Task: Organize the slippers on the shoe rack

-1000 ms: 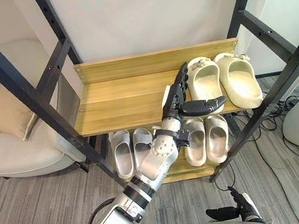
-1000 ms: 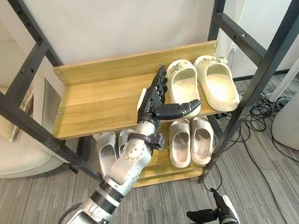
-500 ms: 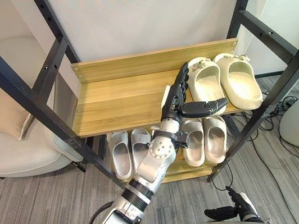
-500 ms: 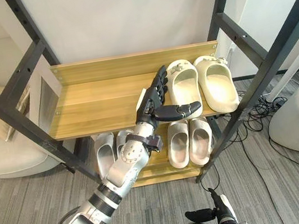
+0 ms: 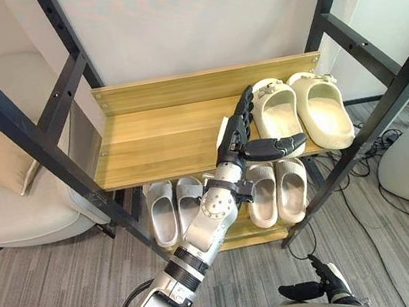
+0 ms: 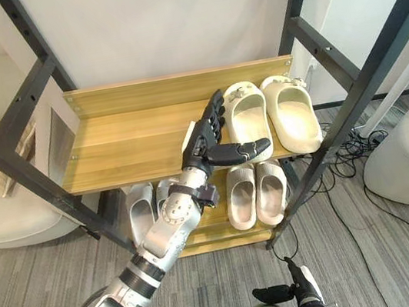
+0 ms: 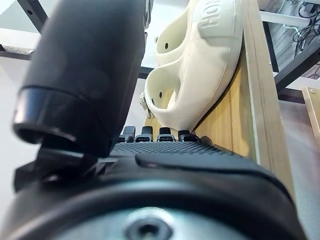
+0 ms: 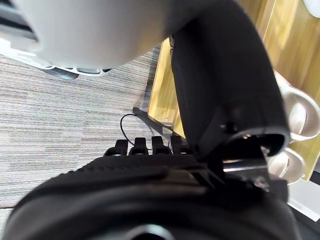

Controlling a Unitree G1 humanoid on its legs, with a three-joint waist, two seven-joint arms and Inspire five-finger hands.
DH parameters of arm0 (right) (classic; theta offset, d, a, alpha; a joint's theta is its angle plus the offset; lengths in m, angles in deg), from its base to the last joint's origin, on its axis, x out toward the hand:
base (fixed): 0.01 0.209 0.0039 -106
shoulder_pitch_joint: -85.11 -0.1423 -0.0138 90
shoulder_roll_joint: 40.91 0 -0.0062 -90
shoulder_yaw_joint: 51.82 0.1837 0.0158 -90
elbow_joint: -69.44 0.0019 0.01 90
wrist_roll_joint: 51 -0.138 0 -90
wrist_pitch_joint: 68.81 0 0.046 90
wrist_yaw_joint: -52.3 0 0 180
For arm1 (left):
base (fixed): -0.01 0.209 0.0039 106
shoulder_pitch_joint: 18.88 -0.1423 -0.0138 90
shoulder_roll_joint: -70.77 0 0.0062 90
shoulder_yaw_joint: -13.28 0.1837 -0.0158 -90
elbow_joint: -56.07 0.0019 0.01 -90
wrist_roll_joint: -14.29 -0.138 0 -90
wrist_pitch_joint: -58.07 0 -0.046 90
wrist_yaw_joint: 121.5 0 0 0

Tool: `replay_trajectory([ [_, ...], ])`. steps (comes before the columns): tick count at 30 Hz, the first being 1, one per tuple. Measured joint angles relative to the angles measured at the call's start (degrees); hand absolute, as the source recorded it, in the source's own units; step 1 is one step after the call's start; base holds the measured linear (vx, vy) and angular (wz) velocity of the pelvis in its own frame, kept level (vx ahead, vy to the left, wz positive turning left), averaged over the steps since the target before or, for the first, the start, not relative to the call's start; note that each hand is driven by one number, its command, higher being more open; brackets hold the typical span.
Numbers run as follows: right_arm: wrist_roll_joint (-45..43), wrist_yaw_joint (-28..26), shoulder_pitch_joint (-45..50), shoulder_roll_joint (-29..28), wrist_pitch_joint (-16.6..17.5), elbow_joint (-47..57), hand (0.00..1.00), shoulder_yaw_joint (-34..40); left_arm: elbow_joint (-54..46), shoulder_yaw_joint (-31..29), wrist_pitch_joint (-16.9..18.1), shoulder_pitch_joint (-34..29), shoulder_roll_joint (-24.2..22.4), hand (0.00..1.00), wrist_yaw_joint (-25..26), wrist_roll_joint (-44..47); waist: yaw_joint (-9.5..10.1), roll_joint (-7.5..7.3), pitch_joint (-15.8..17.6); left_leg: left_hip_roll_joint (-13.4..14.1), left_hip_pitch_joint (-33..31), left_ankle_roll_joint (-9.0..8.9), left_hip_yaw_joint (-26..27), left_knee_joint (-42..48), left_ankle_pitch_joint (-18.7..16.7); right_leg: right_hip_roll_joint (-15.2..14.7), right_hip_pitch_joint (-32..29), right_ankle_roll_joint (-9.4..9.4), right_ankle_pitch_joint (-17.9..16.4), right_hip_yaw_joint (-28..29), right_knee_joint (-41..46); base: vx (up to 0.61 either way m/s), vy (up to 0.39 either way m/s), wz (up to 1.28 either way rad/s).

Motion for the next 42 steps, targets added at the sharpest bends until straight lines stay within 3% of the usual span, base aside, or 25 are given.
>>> replay_trajectory([
  [10,0.01,-0.13,-0.03,-0.07,0.03,0.01,1.0,0.05,-0.02,-3.41,-0.68,-1.13,-0.16,1.0,-0.91,-4.39,-0.13,0.02,0.01,0.39,0.29,-0.11,0.04,0.01,-0.06,0.36,0.12,-0.31,-0.18,0.06,0.23,0.0,0.0,0.0],
  [14,0.03,-0.23,-0.03,-0.07,0.04,0.02,1.0,0.09,-0.3,-7.62,-0.74,-1.94,-0.03,1.0,-0.96,-6.22,-0.23,0.08,0.01,0.69,0.43,-0.27,0.04,0.04,-0.15,0.65,0.12,-0.5,-0.3,0.19,0.42,0.0,0.0,0.0],
  [26,0.05,-1.35,0.02,0.18,0.05,0.13,1.0,0.08,-7.36,-15.88,-1.01,-7.55,5.45,1.0,0.82,-8.61,0.45,0.33,0.19,1.4,0.54,-0.74,-0.52,0.48,-0.33,1.35,0.35,-1.32,-1.06,-0.25,1.14,0.0,-0.006,0.01],
  [35,0.04,-2.45,0.39,0.55,0.09,-0.72,1.0,0.14,-22.59,-13.76,0.32,-16.05,8.7,1.0,-5.19,8.65,3.17,0.39,0.23,1.24,0.64,-1.07,-1.16,1.2,-0.73,1.04,0.48,-1.21,-2.15,-0.41,2.84,0.0,-0.008,0.03],
  [42,0.06,-3.35,0.19,1.48,0.1,-1.49,1.0,-0.58,-32.94,-3.44,2.21,-20.05,10.65,1.0,-12.91,15.19,3.95,1.23,-0.5,1.42,0.97,-1.25,-1.92,1.56,-0.88,1.15,1.23,-1.43,-2.7,-1.23,3.32,0.0,-0.017,0.06],
])
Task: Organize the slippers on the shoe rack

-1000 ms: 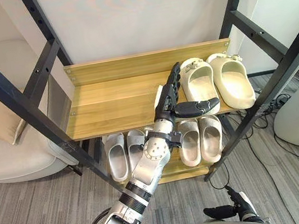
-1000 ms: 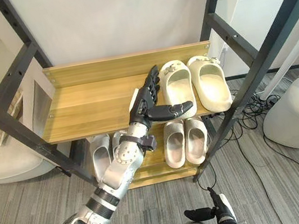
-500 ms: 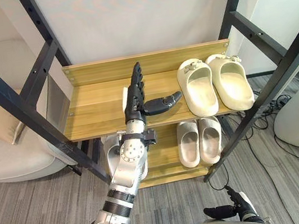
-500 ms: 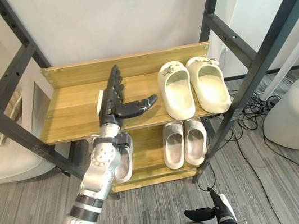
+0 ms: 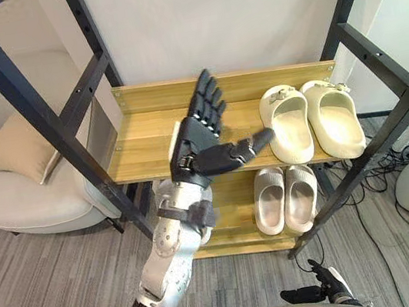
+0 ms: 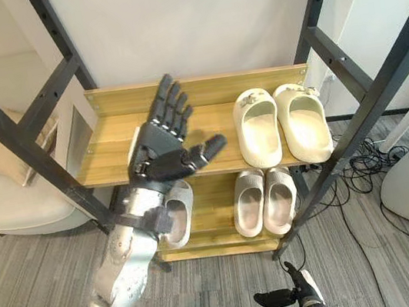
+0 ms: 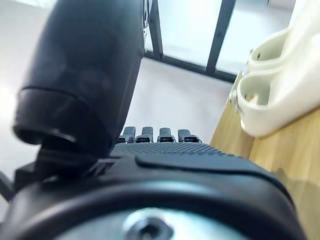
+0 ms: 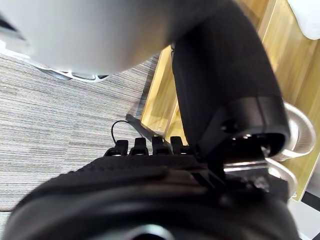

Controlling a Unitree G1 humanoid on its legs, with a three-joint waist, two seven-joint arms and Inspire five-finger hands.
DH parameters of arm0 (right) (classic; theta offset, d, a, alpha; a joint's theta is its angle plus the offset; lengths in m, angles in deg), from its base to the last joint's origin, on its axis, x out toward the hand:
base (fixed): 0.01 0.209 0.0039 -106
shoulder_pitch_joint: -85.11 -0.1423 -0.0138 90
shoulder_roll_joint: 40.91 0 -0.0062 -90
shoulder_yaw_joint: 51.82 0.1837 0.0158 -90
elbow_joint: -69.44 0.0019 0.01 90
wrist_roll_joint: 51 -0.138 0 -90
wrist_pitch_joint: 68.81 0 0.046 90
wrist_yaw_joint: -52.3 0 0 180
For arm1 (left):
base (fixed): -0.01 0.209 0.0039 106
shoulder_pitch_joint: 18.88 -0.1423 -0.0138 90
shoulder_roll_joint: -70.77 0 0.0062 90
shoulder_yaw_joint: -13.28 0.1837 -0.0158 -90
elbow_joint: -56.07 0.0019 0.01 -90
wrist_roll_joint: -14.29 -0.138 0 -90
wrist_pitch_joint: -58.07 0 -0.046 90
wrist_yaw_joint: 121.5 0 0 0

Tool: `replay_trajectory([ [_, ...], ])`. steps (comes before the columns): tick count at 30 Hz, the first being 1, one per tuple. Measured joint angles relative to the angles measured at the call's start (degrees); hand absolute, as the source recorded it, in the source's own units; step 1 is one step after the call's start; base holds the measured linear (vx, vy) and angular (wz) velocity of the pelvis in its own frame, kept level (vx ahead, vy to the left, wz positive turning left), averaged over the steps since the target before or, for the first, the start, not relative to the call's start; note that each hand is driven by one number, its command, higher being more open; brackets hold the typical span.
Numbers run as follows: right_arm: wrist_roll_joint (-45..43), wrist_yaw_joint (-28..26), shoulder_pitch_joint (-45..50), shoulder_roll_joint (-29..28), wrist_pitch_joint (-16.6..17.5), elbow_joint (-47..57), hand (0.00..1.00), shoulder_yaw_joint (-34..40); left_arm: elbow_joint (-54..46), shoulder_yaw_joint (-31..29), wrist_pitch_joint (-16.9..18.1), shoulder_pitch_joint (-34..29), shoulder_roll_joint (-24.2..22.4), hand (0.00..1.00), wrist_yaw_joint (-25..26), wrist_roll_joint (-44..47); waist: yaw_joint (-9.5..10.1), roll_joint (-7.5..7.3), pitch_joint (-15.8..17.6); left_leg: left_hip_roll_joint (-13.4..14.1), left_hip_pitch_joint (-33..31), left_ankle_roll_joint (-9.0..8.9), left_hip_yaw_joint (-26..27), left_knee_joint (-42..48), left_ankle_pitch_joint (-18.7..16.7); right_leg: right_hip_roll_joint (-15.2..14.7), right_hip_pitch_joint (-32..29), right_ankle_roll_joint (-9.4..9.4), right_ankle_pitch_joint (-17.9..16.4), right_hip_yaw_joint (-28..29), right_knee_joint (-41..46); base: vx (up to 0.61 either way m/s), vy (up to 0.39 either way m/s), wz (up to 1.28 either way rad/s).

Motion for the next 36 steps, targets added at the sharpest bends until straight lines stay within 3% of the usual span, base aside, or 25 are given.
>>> replay_trajectory([
  [4,0.01,-0.26,-0.13,0.91,0.22,-0.7,1.0,-0.45,-0.53,6.13,-0.26,-1.83,0.12,1.0,-3.91,2.75,0.2,1.19,-0.94,0.1,0.01,-0.06,0.05,0.0,-0.04,0.1,-0.02,-0.03,-0.02,0.03,0.0,0.0,0.0,0.0],
  [10,0.09,-0.3,-0.23,1.17,0.27,-1.62,1.0,-0.79,-0.65,11.01,-1.33,-7.18,2.21,1.0,-8.13,4.85,1.12,1.42,-1.39,0.43,0.09,-0.24,0.26,0.45,-0.17,0.4,0.06,-0.17,-0.09,0.12,0.24,0.0,0.0,0.0],
  [15,0.57,-0.27,-0.35,1.74,0.33,-1.63,1.0,-2.39,9.44,13.85,-3.15,-11.5,4.77,1.0,-11.88,4.54,1.11,1.56,-1.77,0.52,1.05,-0.29,0.16,0.68,-0.2,0.47,0.97,-0.25,-0.13,-0.03,0.34,-0.01,-0.009,-0.01],
  [22,0.55,-0.25,-0.78,1.72,0.39,-2.13,1.0,-2.52,21.24,13.54,-4.77,-16.24,8.34,1.0,-13.43,-0.45,1.1,1.46,-1.71,0.77,1.0,-0.35,-0.05,0.92,-0.19,0.66,0.93,-0.26,-0.13,-0.08,0.55,-0.01,-0.003,0.0],
  [30,0.55,-0.29,-1.64,1.7,0.37,-2.87,1.0,-2.79,32.31,11.79,-4.73,-16.41,7.22,1.0,-14.34,-9.12,1.11,1.04,-1.41,0.79,0.9,-0.44,-0.03,0.85,-0.26,0.76,0.9,-0.24,-0.14,-0.09,0.22,0.0,0.0,0.0],
  [36,0.5,-0.28,-2.22,1.22,0.35,-2.86,1.0,-2.81,44.67,1.26,-4.7,-16.38,3.13,1.0,-9.45,-18.0,1.11,0.31,-0.52,0.91,0.8,-0.55,0.13,0.84,-0.34,0.84,0.75,-0.26,-0.15,0.05,0.13,0.0,0.0,0.0],
])
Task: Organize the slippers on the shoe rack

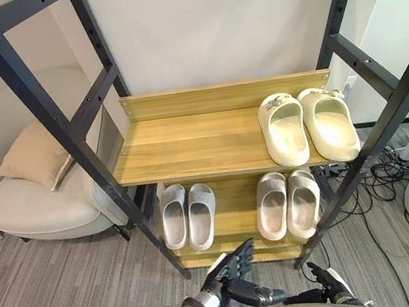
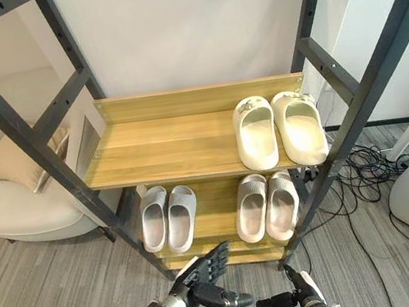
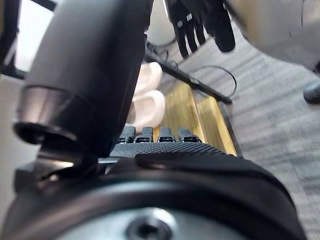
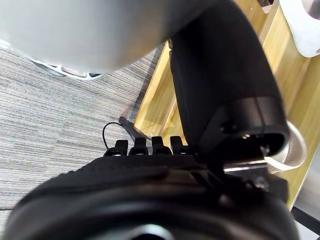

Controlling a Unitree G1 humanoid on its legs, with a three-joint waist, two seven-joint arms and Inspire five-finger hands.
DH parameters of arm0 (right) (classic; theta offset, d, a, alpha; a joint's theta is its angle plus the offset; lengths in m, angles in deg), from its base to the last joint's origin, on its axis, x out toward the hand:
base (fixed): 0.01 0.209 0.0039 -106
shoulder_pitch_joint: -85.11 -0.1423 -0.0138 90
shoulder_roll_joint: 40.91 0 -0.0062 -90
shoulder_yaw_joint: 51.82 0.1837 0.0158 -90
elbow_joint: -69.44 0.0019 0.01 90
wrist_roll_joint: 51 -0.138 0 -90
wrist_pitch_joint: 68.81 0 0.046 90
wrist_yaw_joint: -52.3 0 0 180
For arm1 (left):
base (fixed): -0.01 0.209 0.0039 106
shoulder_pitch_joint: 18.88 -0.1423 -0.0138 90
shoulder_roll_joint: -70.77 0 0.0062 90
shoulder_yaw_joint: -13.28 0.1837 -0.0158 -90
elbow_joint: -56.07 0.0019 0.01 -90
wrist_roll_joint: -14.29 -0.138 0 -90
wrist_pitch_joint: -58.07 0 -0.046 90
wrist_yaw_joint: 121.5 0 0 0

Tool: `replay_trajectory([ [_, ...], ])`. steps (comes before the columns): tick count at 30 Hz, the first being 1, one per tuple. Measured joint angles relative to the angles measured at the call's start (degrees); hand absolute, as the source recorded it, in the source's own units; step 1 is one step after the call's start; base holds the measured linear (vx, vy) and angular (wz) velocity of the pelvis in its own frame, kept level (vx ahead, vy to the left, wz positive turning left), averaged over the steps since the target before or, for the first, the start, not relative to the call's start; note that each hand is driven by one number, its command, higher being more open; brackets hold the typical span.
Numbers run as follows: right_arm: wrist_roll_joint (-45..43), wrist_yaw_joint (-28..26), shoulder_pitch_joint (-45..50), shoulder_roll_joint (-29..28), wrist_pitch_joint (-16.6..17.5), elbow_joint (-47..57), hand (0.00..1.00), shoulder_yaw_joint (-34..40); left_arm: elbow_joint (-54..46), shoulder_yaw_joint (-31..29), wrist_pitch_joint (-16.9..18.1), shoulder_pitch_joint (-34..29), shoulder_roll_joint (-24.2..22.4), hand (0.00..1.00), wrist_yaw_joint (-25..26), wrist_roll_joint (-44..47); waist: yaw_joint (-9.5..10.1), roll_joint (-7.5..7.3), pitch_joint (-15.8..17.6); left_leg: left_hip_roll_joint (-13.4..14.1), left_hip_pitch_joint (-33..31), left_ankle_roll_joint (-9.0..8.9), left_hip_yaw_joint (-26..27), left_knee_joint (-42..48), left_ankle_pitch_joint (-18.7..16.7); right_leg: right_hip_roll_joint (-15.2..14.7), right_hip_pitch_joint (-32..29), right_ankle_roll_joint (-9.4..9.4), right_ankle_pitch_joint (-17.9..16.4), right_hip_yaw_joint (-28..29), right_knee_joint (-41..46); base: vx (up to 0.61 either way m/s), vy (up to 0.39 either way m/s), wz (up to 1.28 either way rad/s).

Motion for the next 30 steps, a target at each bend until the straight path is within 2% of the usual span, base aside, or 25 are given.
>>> replay_trajectory([
  [6,-0.11,0.04,-0.13,-0.49,-0.11,0.12,1.0,0.86,6.92,-8.56,0.09,0.06,-2.08,1.0,6.79,-9.24,0.1,-0.25,0.16,-0.02,-1.92,0.0,0.21,-0.13,-0.02,0.03,-2.03,0.02,0.03,0.34,-0.14,0.0,0.0,0.0],
  [15,-0.12,0.2,-0.21,-1.09,-0.25,0.1,1.0,2.4,16.47,-16.54,0.28,1.82,-5.42,1.0,10.74,-15.02,0.1,-0.24,0.2,0.02,-1.94,-0.08,0.8,-0.22,-0.51,0.18,-2.07,0.03,0.06,0.9,-0.77,0.02,-0.005,-0.03],
  [22,-0.12,1.15,-1.08,-1.6,-0.28,-0.49,1.0,2.91,23.51,-23.49,0.35,4.18,-6.96,1.0,15.97,-16.32,0.15,-0.51,0.89,0.03,-2.02,0.03,2.04,-0.29,-0.62,0.13,-3.06,0.12,0.38,2.29,-0.43,-0.02,0.011,-0.1],
  [24,-0.11,1.24,-2.32,-1.79,-0.32,-1.14,1.0,2.91,24.67,-25.47,0.37,4.88,-7.63,1.0,16.54,-16.66,0.51,-0.56,1.56,0.1,-2.1,0.13,3.29,-0.14,-0.71,0.01,-4.46,0.06,0.25,3.47,1.12,-0.03,0.02,-0.34],
  [26,-0.08,1.66,-4.84,-1.9,-0.34,-1.52,1.0,2.88,26.29,-27.13,0.54,6.53,-8.14,1.0,17.35,-16.85,0.83,-0.63,3.41,-0.22,-3.36,0.55,4.89,1.6,-1.19,-0.92,-8.43,0.39,-0.81,5.21,7.16,-0.08,0.029,-0.35],
  [27,-0.06,1.71,-5.37,-1.88,-0.47,-1.6,1.0,2.88,27.15,-27.15,0.56,7.48,-8.14,1.0,17.48,-16.89,0.83,-0.77,4.22,-0.57,-4.08,0.77,4.81,2.87,-1.4,-1.73,-10.5,0.41,-1.55,5.6,11.31,-0.08,0.018,-0.08],
  [30,-0.04,1.79,-5.75,-1.77,-0.49,-1.59,1.0,2.76,27.18,-27.16,0.61,7.78,-8.15,1.0,17.95,-16.93,0.82,-0.81,4.68,-0.88,-5.75,1.06,3.74,5.26,-1.77,-2.46,-12.3,0.46,-1.97,6.81,15.45,-0.09,-0.004,0.18],
])
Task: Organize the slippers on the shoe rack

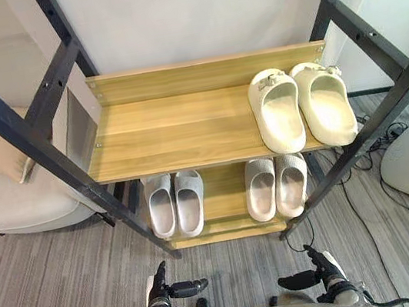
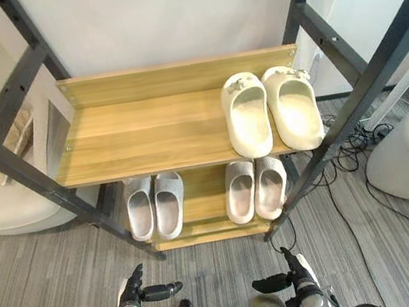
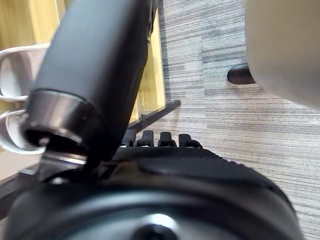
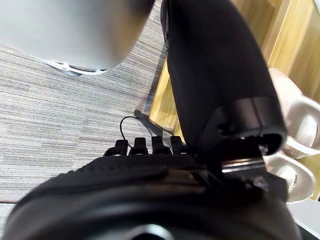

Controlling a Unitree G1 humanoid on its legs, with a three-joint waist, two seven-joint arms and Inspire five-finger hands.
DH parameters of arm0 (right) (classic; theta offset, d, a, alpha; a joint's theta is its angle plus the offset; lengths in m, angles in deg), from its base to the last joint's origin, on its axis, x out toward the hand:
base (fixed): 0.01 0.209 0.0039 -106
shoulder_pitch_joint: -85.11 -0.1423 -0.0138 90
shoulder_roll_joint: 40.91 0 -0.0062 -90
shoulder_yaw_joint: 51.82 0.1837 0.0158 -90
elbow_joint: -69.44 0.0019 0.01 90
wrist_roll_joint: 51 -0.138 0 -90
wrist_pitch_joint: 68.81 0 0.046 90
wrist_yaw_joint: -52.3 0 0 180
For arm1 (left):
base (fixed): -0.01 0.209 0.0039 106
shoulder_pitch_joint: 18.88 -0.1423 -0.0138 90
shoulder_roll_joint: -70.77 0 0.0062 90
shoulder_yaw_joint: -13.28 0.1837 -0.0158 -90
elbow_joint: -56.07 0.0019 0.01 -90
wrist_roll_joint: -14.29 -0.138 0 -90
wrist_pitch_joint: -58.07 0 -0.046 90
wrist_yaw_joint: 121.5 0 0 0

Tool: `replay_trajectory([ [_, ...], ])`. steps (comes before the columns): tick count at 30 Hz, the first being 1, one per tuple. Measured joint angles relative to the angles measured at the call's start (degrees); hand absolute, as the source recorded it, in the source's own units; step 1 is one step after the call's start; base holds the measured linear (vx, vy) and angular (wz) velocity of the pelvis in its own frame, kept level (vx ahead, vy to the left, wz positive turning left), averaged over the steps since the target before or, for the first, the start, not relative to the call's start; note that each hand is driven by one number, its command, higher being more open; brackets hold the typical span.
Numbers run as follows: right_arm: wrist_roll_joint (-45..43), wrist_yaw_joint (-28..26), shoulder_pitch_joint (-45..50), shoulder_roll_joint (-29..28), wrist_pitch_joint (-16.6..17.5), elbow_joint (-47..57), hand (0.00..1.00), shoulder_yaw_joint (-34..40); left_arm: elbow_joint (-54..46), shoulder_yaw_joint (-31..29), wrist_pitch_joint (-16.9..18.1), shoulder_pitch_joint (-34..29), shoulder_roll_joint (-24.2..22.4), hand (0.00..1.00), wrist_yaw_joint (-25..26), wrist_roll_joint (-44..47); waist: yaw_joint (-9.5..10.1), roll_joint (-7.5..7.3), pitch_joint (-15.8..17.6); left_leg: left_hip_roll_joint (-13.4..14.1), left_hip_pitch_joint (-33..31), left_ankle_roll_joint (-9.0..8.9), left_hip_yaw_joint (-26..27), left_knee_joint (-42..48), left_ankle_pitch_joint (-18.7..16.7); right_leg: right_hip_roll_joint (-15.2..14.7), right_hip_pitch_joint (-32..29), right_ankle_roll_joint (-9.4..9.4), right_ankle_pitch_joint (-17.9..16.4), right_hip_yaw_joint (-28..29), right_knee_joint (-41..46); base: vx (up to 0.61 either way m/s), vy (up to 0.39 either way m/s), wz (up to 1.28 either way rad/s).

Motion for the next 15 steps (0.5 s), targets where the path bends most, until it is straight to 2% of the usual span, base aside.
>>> replay_trajectory([
  [2,0.0,0.12,-0.1,0.15,0.01,0.03,1.0,-0.02,-0.01,-0.05,0.07,0.17,0.0,1.0,0.2,-0.16,0.09,0.27,0.05,0.03,-1.87,0.09,-0.74,0.97,-0.06,-0.01,-0.48,0.67,-0.71,0.87,0.23,-0.15,-0.072,0.33],
  [4,-0.49,0.43,-0.15,0.19,0.01,0.01,1.0,0.01,-0.09,-1.76,0.19,0.21,-0.63,1.0,0.77,0.36,0.32,-0.06,0.08,-0.5,-5.62,-0.67,-4.26,3.34,0.69,0.27,-3.66,0.84,-5.4,4.69,14.32,-0.1,-0.15,0.83],
  [6,-0.52,0.74,-0.12,-0.42,0.03,0.01,1.0,-0.51,-0.5,-2.4,0.43,0.25,-0.72,1.0,1.83,1.36,0.9,-1.23,-0.47,-1.41,-8.37,-1.96,-6.95,4.77,1.76,1.45,-2.73,0.39,-8.2,7.32,13.4,-0.1,-0.191,0.76],
  [7,-0.58,0.69,-0.75,-0.51,0.05,0.08,1.0,-0.52,-0.44,-2.41,0.65,0.4,-0.82,1.0,2.23,1.95,1.24,-0.63,-0.64,-1.05,-10.62,-3.01,-8.28,4.82,3.05,2.47,-2.31,-0.96,-10.03,7.44,9.29,-0.19,-0.234,0.42],
  [8,-0.67,1.01,-1.36,-0.45,0.13,0.17,1.0,-0.46,-0.17,-2.42,0.67,1.05,-1.57,1.0,2.3,2.39,2.38,0.63,-0.73,-0.16,-12.96,-3.7,-9.02,4.48,4.21,4.0,-1.94,-2.74,-10.99,6.6,4.6,-0.25,-0.281,0.44],
  [10,-2.02,1.11,-3.0,0.14,0.09,0.19,1.0,-0.3,0.66,-2.11,0.68,1.85,-3.23,1.0,2.44,2.58,2.79,3.75,0.7,2.46,-14.19,-3.91,-12.64,3.36,6.17,7.16,-1.52,-4.09,-8.89,3.14,2.74,-0.28,-0.253,0.61],
  [11,-2.65,1.3,-2.97,0.04,0.2,0.16,1.0,-0.53,0.67,-1.82,0.72,1.86,-3.58,1.0,2.54,2.76,2.98,4.91,0.74,3.63,-14.08,-4.1,-14.38,1.78,7.22,8.45,-1.29,-4.88,-8.6,1.11,2.62,-0.23,-0.2,0.77],
  [12,-2.7,1.64,-3.05,-0.07,0.32,0.18,1.0,-0.56,0.65,-1.55,0.78,1.92,-3.69,1.0,2.61,3.14,3.18,5.41,0.88,4.84,-14.12,-3.87,-13.87,0.29,6.92,9.3,-1.16,-5.65,-8.13,-0.32,2.2,-0.16,-0.175,0.71],
  [13,-2.72,1.77,-3.45,-0.59,0.41,0.34,1.0,-0.73,0.76,-1.46,0.8,2.15,-3.7,1.0,2.61,3.12,3.11,5.37,1.21,6.45,-14.23,-2.81,-11.05,-1.79,4.5,9.75,-0.82,-6.7,-6.96,-1.98,0.43,-0.12,-0.135,0.93],
  [14,-2.72,1.97,-3.66,-1.94,0.53,1.01,1.0,-0.18,1.24,-1.27,0.73,3.43,-2.96,1.0,2.42,3.02,2.35,4.16,1.97,6.88,-16.15,-1.49,-5.32,-0.52,2.98,8.52,-0.64,-7.38,-5.27,-4.6,-1.97,-0.16,-0.176,1.07],
  [15,-2.71,2.07,-3.84,-2.48,0.48,1.07,1.0,0.36,1.35,-0.89,0.74,4.08,-2.43,1.0,2.4,2.99,2.23,3.5,2.26,6.12,-17.74,-1.63,-1.71,3.66,2.88,7.01,-1.36,-8.06,-4.38,-6.35,-2.68,-0.16,-0.143,1.0],
])
